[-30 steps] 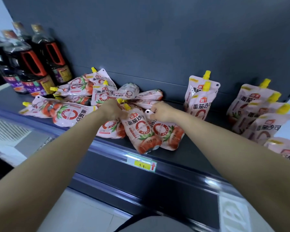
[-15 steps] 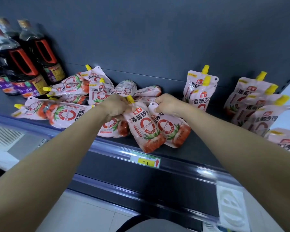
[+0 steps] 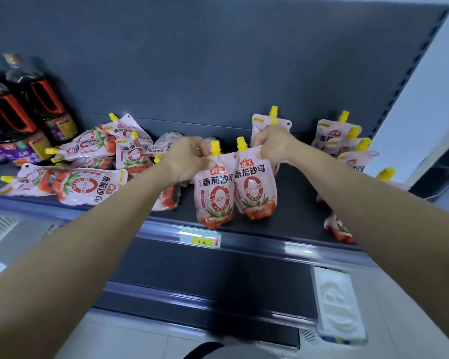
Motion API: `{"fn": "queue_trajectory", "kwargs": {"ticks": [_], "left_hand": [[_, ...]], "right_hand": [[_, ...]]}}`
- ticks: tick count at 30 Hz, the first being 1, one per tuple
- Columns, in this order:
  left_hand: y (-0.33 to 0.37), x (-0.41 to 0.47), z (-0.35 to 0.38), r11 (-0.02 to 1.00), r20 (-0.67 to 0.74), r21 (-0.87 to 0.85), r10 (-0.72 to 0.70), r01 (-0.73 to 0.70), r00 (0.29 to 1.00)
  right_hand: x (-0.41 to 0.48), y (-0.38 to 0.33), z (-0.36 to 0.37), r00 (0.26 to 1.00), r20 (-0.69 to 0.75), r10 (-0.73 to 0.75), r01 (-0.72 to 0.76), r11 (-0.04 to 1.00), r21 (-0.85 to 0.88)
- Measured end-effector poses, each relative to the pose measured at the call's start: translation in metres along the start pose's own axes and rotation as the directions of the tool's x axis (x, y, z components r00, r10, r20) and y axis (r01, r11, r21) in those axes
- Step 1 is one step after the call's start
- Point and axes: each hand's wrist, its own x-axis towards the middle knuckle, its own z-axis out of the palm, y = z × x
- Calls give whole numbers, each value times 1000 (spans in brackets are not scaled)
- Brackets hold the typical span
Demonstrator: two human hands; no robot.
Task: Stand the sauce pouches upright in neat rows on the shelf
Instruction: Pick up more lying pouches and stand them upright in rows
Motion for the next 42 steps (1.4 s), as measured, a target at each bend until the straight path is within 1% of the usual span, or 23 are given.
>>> {"fn": "queue_trajectory", "kwargs": {"ticks": [5, 7, 10, 16, 20, 23, 26, 28, 30, 34, 36, 39, 42], "left_hand": [[18, -3, 26, 996, -5, -72, 44, -44, 999], [24, -1, 37, 995, 17, -79, 58, -56, 998], [33, 1, 51, 994, 40, -81, 72, -69, 997], [43, 3, 68, 993, 36, -91, 72, -68, 997], [49, 4, 77, 989, 35, -127, 75, -70, 997], [52, 4, 84, 977, 73, -203, 80, -64, 994], [53, 4, 85, 970, 116, -241, 66, -37, 991], [51, 3, 83, 972, 189, -233, 40, 5, 981], [45, 1, 82, 977, 245, -205, 1, 51, 970], [42, 3, 86, 978, 171, -194, -38, 72, 985], [45, 4, 90, 973, 159, -218, -37, 72, 987], [48, 6, 97, 965, 185, -255, -16, 64, 983], [50, 11, 105, 975, 147, -222, 45, -11, 988]], "right_hand": [[-9, 31, -9, 991, -130, 23, -19, 999, 32], [-13, 39, -12, 993, -118, 23, -26, 999, -22], [-17, 44, -19, 994, -105, 28, -31, 999, -31], [-21, 49, -22, 990, -140, 30, -30, 1000, 1], [-23, 52, -27, 992, -114, 52, -50, 999, 19], [-27, 52, -32, 997, -65, 42, -42, 999, 5], [-31, 54, -35, 999, -37, -3, 2, 1000, -31], [-34, 55, -38, 999, -29, -33, 31, 997, -76], [-35, 57, -42, 999, -31, -36, 34, 997, -69], [-33, 59, -45, 995, -98, -25, 21, 999, -41], [-34, 57, -46, 989, -144, -21, 24, 1000, 16], [-33, 55, -48, 974, -222, -35, 56, 995, 85], [-32, 50, -49, 954, -293, -62, 94, 991, 98]]}}
